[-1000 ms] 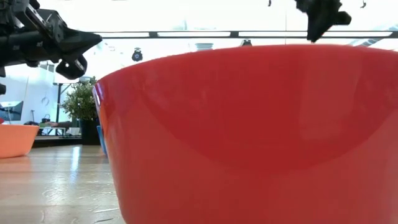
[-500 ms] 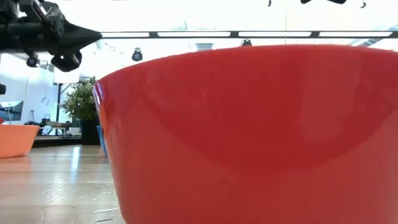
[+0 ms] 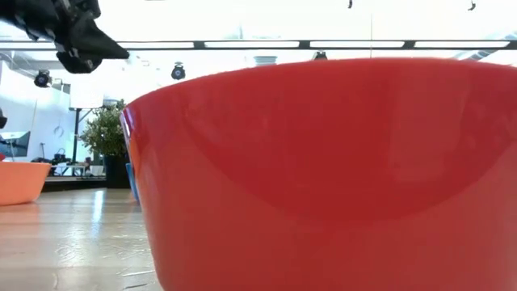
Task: Pick & Place Mini bowls
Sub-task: Put the middle orange bowl on the shelf
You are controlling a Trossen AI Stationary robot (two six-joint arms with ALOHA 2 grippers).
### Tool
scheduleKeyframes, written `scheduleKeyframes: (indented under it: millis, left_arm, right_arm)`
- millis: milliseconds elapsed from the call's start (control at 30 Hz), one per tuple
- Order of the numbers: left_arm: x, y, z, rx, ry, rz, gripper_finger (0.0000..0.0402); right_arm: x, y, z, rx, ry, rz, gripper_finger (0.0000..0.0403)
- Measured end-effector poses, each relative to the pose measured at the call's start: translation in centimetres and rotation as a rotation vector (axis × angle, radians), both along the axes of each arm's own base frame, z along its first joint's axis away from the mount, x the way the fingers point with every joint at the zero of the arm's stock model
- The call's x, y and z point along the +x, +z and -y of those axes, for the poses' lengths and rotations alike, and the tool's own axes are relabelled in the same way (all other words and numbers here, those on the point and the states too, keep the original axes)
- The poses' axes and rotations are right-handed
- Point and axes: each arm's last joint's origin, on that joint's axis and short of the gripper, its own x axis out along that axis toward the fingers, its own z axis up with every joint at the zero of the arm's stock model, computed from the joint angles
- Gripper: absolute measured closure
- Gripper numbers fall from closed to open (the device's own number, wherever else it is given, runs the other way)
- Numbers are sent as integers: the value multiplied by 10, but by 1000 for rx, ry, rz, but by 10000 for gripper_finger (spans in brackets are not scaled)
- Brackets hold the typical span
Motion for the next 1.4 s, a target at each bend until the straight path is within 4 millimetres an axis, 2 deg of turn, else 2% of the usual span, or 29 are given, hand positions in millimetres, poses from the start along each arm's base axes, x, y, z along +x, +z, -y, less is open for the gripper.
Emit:
scheduleKeyframes:
  millis: [267,500,833,933,1033,1167,1400]
  left_arm:
    - [0,23,0,-83,10,-209,402]
    - [0,41,0,-87,3,-251,402]
    - [0,43,0,-71,-7,-258,402]
    - [0,42,0,-68,-9,-260,402]
    - [0,42,0,-65,-11,-259,402]
    - [0,42,0,-64,-11,-259,402]
    - [1,41,0,-37,-28,-268,402]
  right_arm:
    - [4,-2,-6,-21,16,-11,394]
    - [12,-6,-6,-26,26,-41,394]
    - [17,-8,-7,-35,43,-61,394]
    - [21,-10,-7,9,5,-59,394]
    - [31,-16,-8,52,-6,-91,394]
    - [47,-29,-12,117,83,-201,394]
    - [88,-58,-16,168,124,-353,390]
